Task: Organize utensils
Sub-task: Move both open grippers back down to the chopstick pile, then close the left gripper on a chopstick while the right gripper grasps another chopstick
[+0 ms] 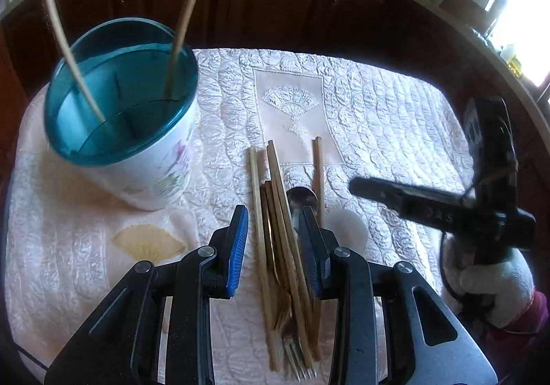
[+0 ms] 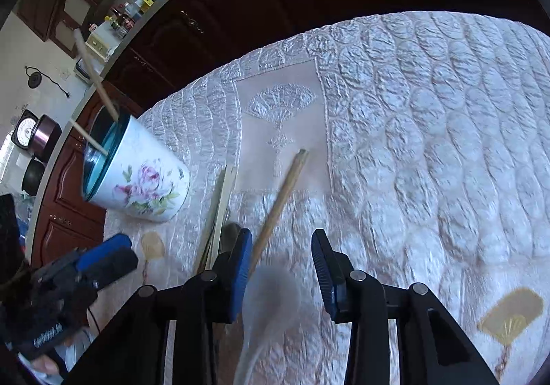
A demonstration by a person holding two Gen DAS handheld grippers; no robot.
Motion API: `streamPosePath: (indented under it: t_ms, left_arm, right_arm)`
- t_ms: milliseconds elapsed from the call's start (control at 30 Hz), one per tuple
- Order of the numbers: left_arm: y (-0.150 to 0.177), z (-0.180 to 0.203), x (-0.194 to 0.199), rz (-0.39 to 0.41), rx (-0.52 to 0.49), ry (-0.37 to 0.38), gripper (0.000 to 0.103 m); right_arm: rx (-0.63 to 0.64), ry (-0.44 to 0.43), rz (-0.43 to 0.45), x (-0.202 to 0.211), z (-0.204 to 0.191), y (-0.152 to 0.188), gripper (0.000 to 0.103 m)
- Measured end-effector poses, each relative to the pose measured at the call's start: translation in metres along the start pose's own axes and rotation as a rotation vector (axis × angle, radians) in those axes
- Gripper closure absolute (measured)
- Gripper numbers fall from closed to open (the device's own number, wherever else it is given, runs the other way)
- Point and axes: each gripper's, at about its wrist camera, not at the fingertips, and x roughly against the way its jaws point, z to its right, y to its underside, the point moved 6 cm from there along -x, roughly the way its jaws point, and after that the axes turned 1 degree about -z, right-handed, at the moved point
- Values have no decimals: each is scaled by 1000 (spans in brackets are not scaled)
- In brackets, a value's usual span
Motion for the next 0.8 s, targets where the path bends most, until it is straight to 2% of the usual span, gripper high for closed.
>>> streamPosePath:
  t_ms: [233, 367, 467, 667, 800]
  left_arm:
    - [-4, 4, -5, -2, -25, -20, 73]
    - [-7, 4, -12, -15, -20, -33, 73]
    - [-10, 8, -22, -34, -20, -38, 73]
    - [-22, 20, -46, -61, -26, -63, 73]
    - [-35, 31, -72, -87, -37, -116, 73]
  right_arm:
    - [-36, 58, -40, -43, 10, -22, 79]
    - [-22, 56, -29, -50, 9, -25, 91]
    - [-22, 43, -30, -49, 9, -24, 92]
    - [-85, 3, -5, -17, 36, -9, 93]
    - [-110, -3, -11, -10, 49, 1, 95]
